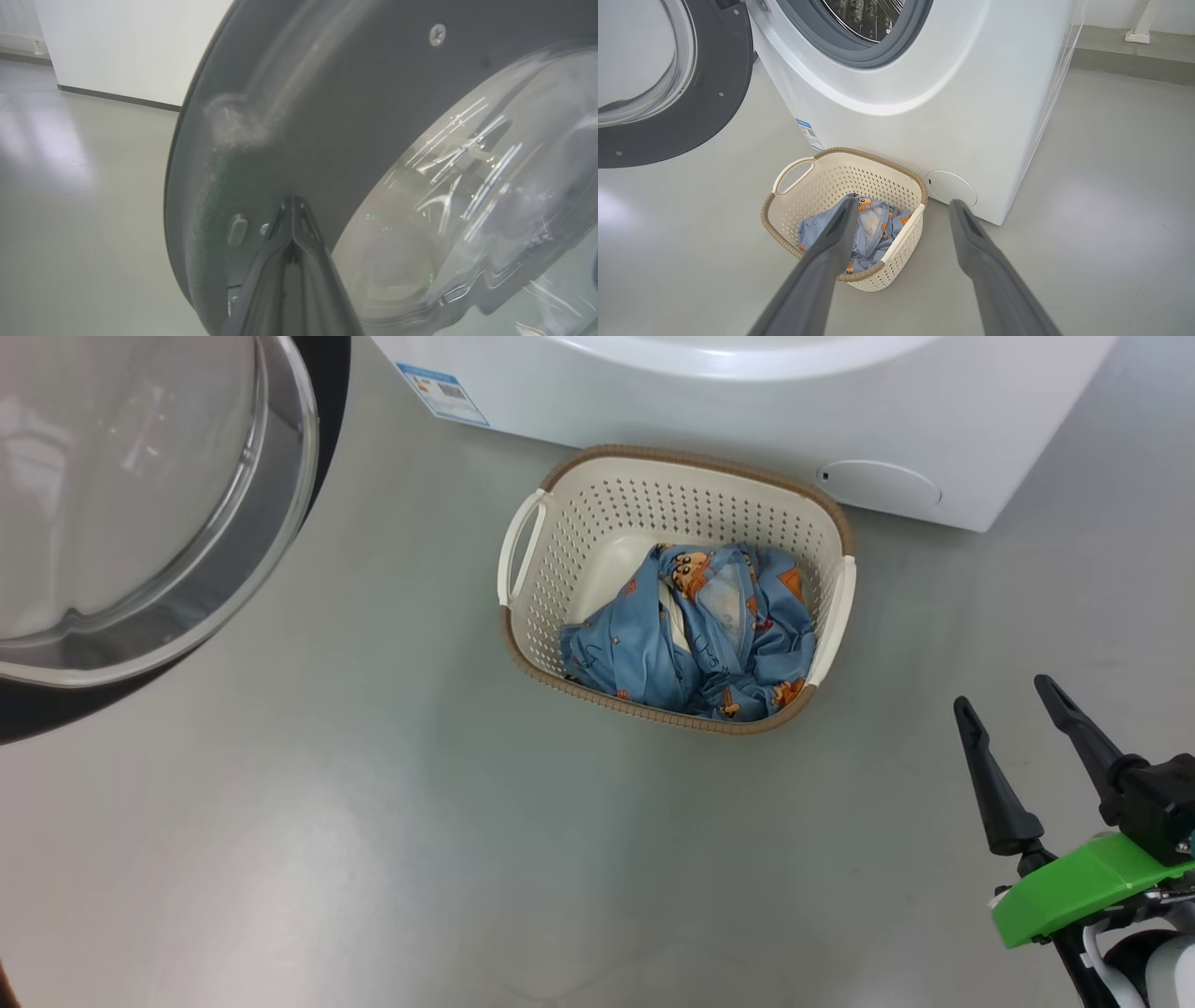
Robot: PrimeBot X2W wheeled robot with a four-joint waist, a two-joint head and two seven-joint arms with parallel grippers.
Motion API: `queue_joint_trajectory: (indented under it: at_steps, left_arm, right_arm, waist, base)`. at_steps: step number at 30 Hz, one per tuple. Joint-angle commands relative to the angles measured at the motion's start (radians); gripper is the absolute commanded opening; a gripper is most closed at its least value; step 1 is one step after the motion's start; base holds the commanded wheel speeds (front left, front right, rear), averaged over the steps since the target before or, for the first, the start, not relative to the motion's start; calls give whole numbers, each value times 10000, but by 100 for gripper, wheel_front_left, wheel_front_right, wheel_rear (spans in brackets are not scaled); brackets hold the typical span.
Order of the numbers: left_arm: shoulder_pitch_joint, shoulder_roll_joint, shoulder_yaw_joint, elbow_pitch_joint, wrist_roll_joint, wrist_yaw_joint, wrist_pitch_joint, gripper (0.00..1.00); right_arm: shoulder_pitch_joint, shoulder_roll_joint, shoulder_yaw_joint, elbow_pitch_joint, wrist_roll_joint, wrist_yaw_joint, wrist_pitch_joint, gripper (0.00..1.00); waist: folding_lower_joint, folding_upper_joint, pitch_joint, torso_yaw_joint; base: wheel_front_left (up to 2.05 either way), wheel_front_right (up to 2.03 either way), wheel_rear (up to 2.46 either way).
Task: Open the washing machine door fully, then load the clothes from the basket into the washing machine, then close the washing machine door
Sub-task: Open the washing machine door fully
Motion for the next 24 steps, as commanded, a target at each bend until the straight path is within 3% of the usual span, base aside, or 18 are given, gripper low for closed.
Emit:
queue_joint_trajectory:
  at_steps: [1, 18, 24]
  left_arm:
    - [77, 587, 169, -393, 258, -14, -53, 0]
    - [2080, -101, -2095, -2248, 1148, -24, -53, 0]
    - [3078, -661, -3092, -3041, 1375, -24, -53, 0]
  right_arm:
    - [111, 85, 263, -165, -41, 16, -136, 100]
    - [79, 845, 440, 1623, 407, 16, -1485, 100]
    - [219, 1091, 392, 2319, 595, 16, -2012, 100]
  waist:
    - [0, -1, -171, -19]
    - [0, -1, -2198, -501]
    - [0, -1, -3139, -859]
  base:
    - [0, 0, 0]
    - [0, 0, 0]
    - [0, 0, 0]
